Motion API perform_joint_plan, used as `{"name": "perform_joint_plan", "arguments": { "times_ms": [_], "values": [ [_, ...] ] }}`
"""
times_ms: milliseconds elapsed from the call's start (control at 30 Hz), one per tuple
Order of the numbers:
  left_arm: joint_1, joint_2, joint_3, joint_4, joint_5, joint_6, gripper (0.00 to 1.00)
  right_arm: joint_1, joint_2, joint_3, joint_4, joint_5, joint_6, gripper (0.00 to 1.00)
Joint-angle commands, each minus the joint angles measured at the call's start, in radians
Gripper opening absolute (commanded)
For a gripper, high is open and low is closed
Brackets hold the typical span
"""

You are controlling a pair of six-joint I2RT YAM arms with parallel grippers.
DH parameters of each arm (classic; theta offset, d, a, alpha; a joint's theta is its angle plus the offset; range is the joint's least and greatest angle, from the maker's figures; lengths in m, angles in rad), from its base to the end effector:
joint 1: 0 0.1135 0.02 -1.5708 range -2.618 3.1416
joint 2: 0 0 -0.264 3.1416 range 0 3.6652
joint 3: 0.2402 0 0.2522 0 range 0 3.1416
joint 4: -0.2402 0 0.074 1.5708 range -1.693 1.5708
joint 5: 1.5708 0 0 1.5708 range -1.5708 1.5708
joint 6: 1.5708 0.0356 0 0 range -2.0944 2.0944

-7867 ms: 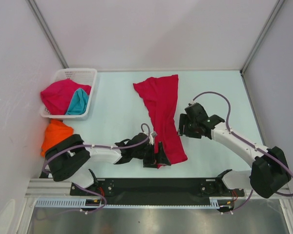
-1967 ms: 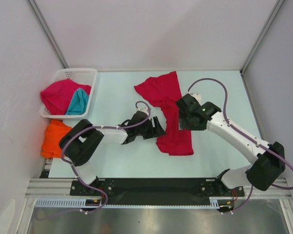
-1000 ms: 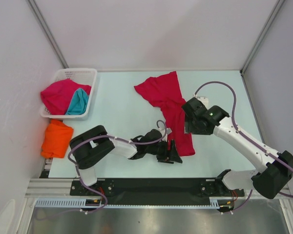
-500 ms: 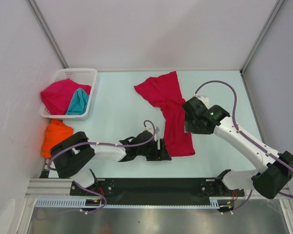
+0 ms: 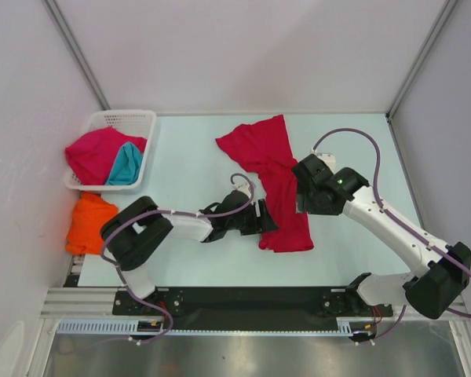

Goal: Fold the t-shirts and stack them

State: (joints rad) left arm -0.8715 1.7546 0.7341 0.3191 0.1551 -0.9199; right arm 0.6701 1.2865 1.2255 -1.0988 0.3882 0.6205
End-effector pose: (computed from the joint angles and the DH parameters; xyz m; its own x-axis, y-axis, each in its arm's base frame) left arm 0.2088 -0.2568 0.1252 -0.9136 -0.1349 -0.3836 0.1737 0.7235 -0.6681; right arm 0.1940 0.1365 0.3138 -0.8499 0.0132 -0.5268 0.0465 0.9977 -0.0500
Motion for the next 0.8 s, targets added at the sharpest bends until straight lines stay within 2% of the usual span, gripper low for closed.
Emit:
{"name": "perform_joint_plan", "arguments": {
  "times_ms": [0,367,533,767],
  "values": [
    [0.008,0.181,-0.047,-0.215,-0.005,0.09,0.76,-0.006,0.008,0.055,-0.035,0.035,0.008,0.67],
    [-0.037,0.129,-0.102,-0.157,0.109,0.041,0.75,-0.018,0.027,0.022,-0.033,0.031,0.016,0.67],
    [-0.09,0.105,-0.136,-0.132,0.124,-0.003,0.75,-0.03,0.022,-0.029,-0.004,0.011,0.018,0.68],
    [-0.123,0.212,-0.091,-0.112,0.132,-0.008,0.75,-0.049,0.019,-0.069,0.03,-0.022,0.015,0.67]
  ]
}}
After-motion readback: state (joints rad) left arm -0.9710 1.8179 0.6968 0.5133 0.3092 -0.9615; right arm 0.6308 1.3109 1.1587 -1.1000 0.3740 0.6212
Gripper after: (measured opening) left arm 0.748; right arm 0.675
